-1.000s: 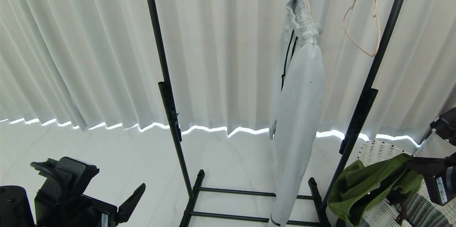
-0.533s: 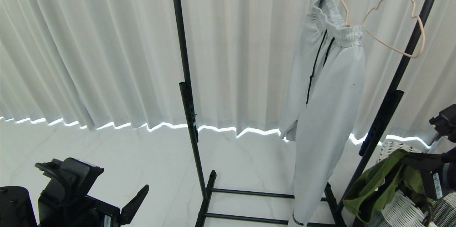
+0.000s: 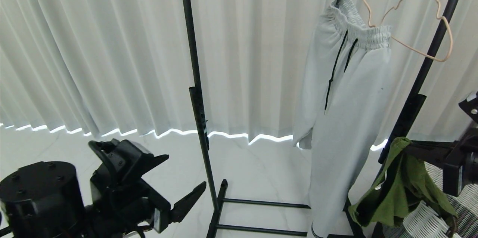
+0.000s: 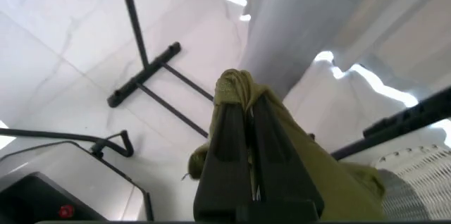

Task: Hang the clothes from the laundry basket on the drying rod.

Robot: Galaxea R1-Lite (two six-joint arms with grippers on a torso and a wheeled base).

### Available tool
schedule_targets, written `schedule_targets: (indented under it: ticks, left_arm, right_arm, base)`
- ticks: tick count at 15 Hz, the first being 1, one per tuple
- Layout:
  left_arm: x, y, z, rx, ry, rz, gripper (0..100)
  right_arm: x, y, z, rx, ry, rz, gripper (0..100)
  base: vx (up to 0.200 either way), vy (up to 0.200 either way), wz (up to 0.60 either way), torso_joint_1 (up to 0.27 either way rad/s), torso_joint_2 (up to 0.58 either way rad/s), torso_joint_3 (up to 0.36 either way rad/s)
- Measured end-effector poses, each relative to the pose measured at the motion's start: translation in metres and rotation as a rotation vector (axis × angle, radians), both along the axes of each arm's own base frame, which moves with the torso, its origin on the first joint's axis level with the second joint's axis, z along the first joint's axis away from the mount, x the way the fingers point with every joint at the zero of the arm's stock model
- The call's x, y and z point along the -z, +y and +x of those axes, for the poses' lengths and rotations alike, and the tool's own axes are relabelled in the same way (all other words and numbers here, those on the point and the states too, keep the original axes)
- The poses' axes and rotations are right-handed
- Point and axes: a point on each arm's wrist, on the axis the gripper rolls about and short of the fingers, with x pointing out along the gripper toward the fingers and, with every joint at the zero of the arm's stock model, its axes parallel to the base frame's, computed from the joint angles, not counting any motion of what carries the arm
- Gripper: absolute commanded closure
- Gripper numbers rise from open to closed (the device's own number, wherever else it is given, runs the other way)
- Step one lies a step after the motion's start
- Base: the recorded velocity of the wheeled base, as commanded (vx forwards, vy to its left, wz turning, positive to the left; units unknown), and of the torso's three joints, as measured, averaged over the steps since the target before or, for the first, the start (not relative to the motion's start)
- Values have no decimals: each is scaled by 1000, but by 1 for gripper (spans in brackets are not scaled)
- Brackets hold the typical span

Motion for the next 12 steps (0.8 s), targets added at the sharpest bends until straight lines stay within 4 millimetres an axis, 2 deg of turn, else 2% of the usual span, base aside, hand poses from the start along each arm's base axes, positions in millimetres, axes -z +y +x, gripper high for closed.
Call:
schedule_targets:
  ticks: [2,6,8,12]
  left_arm:
    - [-9,-28,6,103,-5,-48,0]
    - [-28,-98,-3,320,26,-178,0]
    - [-23,-130,-3,385,53,-179,0]
    - [15,-184,12,433,114,-153,0]
  right_arm:
    - [-5,3,-3,-34,-24,16,100]
    - [-12,8,-16,-182,-51,59,100]
    - [-12,10,-20,-225,-55,66,100]
    - [-7,11,-24,-249,-53,66,100]
  base:
    - [0,0,0,0,0,0]
    - [0,0,0,0,0,0]
    - [0,0,0,0,0,0]
    - [0,0,0,0,0,0]
